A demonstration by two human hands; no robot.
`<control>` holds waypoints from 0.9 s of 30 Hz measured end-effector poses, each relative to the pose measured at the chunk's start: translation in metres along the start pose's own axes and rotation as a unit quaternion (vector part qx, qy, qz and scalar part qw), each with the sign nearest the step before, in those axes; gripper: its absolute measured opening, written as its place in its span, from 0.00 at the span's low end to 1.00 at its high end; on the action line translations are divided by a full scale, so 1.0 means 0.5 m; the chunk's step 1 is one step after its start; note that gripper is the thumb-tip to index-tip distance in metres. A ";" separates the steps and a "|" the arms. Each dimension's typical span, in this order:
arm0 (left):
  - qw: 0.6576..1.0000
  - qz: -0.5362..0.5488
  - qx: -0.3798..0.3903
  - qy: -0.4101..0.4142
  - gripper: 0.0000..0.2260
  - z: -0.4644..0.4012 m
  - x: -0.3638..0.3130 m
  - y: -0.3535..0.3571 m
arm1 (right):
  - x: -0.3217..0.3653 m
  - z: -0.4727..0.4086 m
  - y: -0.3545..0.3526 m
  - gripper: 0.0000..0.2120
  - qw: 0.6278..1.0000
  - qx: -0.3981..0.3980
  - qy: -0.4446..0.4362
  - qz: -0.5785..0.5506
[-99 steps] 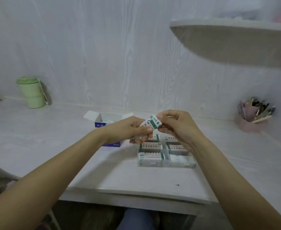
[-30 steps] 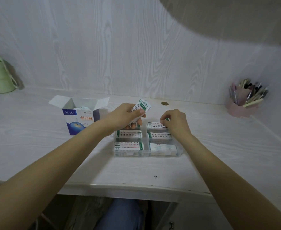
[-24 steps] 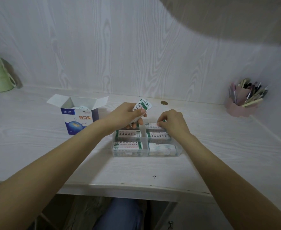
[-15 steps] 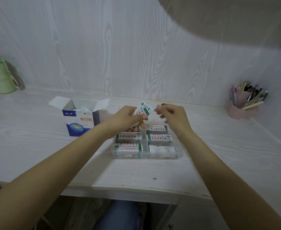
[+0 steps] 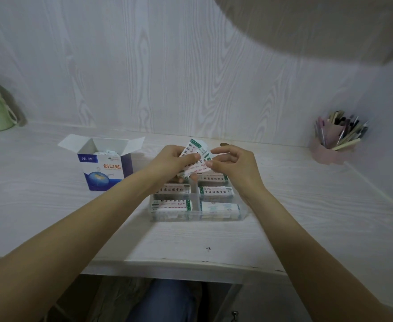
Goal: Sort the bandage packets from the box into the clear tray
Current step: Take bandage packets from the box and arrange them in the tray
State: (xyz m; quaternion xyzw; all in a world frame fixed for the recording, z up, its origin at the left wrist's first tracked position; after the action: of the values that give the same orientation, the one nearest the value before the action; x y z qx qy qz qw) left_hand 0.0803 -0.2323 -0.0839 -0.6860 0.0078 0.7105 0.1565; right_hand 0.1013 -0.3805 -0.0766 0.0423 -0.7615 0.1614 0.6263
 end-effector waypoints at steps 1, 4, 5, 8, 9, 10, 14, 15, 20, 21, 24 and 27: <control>1.000 0.012 -0.007 -0.002 0.05 0.000 -0.002 -0.005 | 0.003 -0.001 -0.002 0.13 1.000 -0.006 -0.005 0.007; 0.999 0.043 -0.020 -0.012 0.03 0.003 -0.003 -0.012 | 0.010 -0.004 0.002 0.15 1.000 -0.003 -0.015 0.009; 0.999 0.040 -0.023 -0.012 0.05 0.003 -0.004 -0.014 | 0.010 -0.005 0.004 0.15 1.000 0.002 -0.012 0.004; 1.000 0.021 -0.021 -0.008 0.07 0.003 -0.007 -0.016 | 0.007 -0.005 0.008 0.14 1.000 0.013 -0.002 -0.006; 1.000 0.020 -0.011 -0.005 0.07 0.003 -0.008 -0.012 | 0.007 -0.004 0.009 0.13 1.000 0.015 0.001 -0.005; 1.000 0.020 0.000 -0.002 0.07 0.002 -0.009 -0.008 | 0.007 -0.005 0.009 0.12 1.000 0.017 0.003 -0.002; 0.999 0.033 0.026 0.005 0.08 0.004 -0.013 0.001 | 0.007 -0.004 0.003 0.08 1.000 0.013 0.010 0.000; 0.999 0.031 0.023 0.004 0.08 0.004 -0.015 -0.001 | 0.009 -0.002 0.000 0.08 1.000 0.011 0.008 0.001; 1.000 0.017 0.019 -0.015 0.08 0.002 -0.012 -0.010 | 0.013 -0.002 0.007 0.08 0.999 0.037 -0.006 -0.006; 0.999 0.012 0.036 -0.024 0.07 0.003 -0.011 -0.003 | 0.013 -0.001 0.010 0.09 0.999 0.043 -0.006 -0.004; 0.995 0.014 0.079 -0.053 0.10 0.006 -0.002 0.015 | 0.009 0.002 0.014 0.10 0.999 0.051 -0.005 -0.014; 0.994 0.006 0.093 -0.053 0.13 0.003 0.002 0.020 | 0.005 0.003 0.016 0.10 0.999 0.044 -0.001 -0.019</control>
State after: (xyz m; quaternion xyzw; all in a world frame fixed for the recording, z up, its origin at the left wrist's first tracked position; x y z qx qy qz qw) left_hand 0.0764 -0.2413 -0.0866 -0.6299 0.0699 0.7428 0.2158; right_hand 0.0971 -0.3733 -0.0759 0.0846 -0.7530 0.1829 0.6264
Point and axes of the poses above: each hand's wrist, its own z-axis away from the middle knuckle, its own y-axis out of the palm, x = y × z, the point moved 9 cm from there along -z, towards the middle knuckle, and after that the axes turned 10 degrees about x, right-handed, at the moved point
